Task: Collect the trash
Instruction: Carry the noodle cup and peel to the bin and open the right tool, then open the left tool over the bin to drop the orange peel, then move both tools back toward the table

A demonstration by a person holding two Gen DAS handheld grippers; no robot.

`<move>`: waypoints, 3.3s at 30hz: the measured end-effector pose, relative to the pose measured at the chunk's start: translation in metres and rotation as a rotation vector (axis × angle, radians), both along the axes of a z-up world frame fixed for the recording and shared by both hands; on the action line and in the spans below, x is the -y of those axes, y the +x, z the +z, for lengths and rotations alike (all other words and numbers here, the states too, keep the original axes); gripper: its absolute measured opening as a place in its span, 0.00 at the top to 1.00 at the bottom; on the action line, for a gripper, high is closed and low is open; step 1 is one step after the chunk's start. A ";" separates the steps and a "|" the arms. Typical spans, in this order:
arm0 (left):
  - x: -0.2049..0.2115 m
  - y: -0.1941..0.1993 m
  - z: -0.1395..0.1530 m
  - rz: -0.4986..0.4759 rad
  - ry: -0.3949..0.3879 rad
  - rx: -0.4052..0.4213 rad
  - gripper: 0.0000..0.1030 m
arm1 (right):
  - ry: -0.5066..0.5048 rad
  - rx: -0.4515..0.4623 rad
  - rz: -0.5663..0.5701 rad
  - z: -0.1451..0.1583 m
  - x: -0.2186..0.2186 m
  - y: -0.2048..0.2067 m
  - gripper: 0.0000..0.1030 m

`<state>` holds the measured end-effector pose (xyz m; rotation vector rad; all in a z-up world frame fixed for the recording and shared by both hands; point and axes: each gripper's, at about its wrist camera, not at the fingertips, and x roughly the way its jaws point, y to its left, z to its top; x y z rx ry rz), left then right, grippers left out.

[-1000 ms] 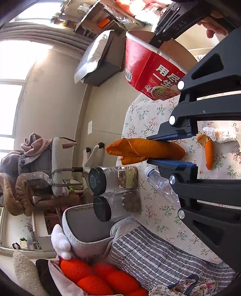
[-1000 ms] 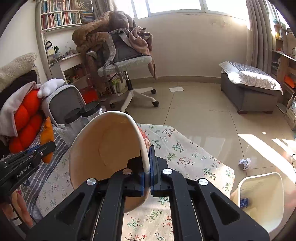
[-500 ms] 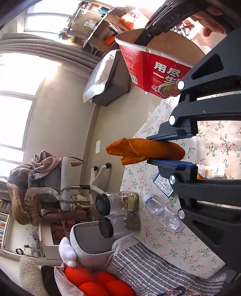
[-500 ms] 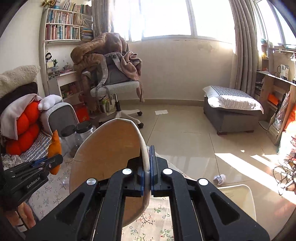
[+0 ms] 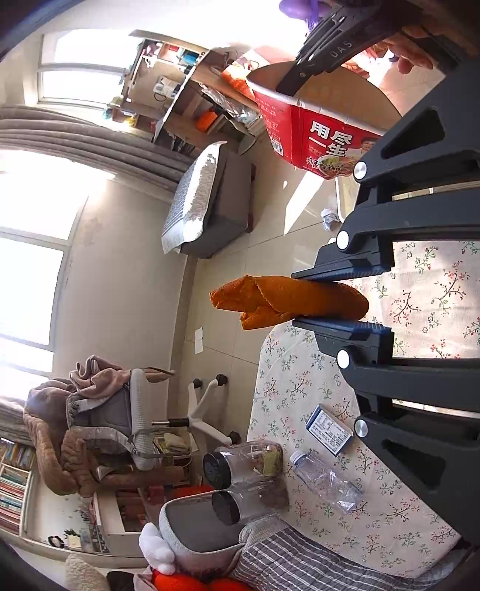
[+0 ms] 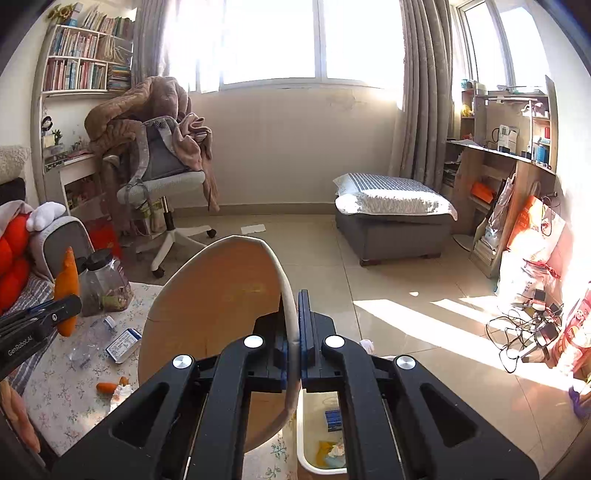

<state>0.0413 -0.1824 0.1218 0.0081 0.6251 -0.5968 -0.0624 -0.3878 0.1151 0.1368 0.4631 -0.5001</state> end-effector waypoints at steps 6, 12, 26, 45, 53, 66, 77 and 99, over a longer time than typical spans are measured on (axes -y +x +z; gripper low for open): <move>0.045 -0.015 -0.008 -0.076 0.024 -0.011 0.82 | 0.043 -0.026 -0.136 -0.027 0.055 -0.023 0.97; 0.093 -0.027 -0.022 -0.148 0.058 -0.027 0.82 | 0.124 -0.074 -0.214 -0.063 0.093 -0.030 0.96; 0.193 -0.060 -0.046 -0.324 0.074 -0.072 0.82 | 0.247 -0.019 -0.380 -0.073 0.143 -0.081 0.28; 0.280 -0.092 -0.065 -0.494 0.108 -0.107 0.72 | 0.242 0.003 -0.620 -0.079 0.187 -0.141 0.14; 0.282 -0.093 -0.066 -0.478 0.125 -0.084 0.36 | 0.222 -0.016 -0.647 -0.079 0.188 -0.143 0.08; 0.247 -0.082 -0.059 -0.303 0.184 0.036 0.15 | 0.114 -0.060 -0.589 -0.070 0.159 -0.113 0.07; 0.193 -0.055 -0.059 -0.170 0.217 0.046 0.14 | 0.072 -0.085 -0.444 -0.062 0.110 -0.060 0.07; 0.011 0.035 -0.092 0.187 0.324 -0.060 0.14 | -0.044 -0.179 -0.113 -0.068 -0.028 0.064 0.07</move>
